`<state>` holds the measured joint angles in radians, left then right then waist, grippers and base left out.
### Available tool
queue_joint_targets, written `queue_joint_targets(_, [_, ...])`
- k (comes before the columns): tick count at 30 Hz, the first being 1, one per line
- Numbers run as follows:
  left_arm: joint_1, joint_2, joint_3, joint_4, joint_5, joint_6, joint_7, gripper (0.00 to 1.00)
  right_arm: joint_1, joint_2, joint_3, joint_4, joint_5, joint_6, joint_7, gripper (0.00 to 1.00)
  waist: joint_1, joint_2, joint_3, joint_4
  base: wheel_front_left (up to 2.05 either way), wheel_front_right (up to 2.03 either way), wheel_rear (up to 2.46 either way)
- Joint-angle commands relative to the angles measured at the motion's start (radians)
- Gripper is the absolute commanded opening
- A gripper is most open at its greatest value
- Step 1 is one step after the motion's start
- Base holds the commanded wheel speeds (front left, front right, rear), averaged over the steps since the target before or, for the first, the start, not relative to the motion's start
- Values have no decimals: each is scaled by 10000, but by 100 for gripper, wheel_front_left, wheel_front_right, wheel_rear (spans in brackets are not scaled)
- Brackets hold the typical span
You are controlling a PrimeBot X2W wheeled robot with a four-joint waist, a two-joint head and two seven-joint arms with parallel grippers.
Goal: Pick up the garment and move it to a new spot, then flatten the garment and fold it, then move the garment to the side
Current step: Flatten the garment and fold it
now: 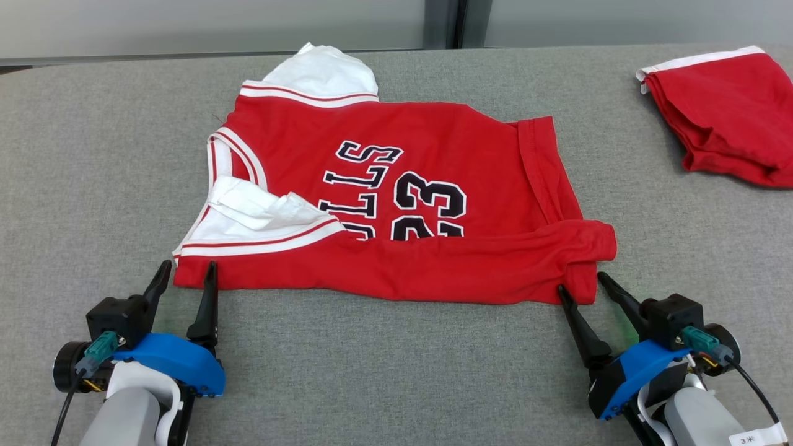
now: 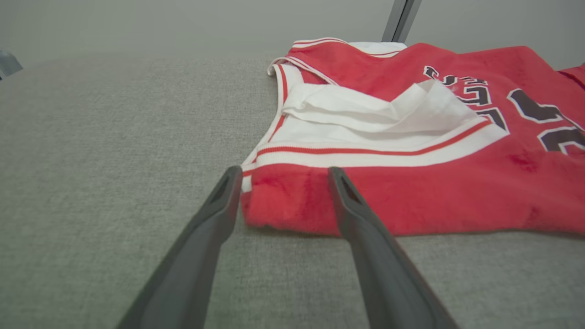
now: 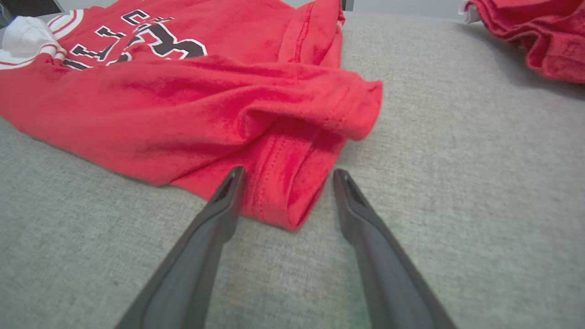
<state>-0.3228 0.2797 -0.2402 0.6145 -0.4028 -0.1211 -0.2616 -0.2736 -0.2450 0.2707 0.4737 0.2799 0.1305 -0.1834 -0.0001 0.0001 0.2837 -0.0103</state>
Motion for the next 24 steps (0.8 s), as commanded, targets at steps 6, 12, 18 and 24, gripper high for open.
queue_joint_targets(6, [-444, -37, 126, 801, 30, -66, -41, 100, 57, 389, -257, 172, -358, 5, 104, 100, 1, -1, 120, -87, 0, 0, 0])
queue_joint_targets(12, [-755, -159, -145, 1650, -52, -103, -9, 100, -164, 639, -263, 603, -410, 5, 224, 100, 1, -1, 218, -98, 0, 0, 0])
queue_joint_targets(18, [-1042, -363, -618, 2318, -471, -91, 15, 0, -386, 773, -139, 788, -266, 5, -158, 0, 1, -1, 116, -56, 0, 0, 0])
queue_joint_targets(24, [-738, -299, -569, 1621, -1003, -92, -23, 0, -46, 682, -254, 702, -6, 4, -607, 0, 1, -1, -505, 18, 0, 0, 0])
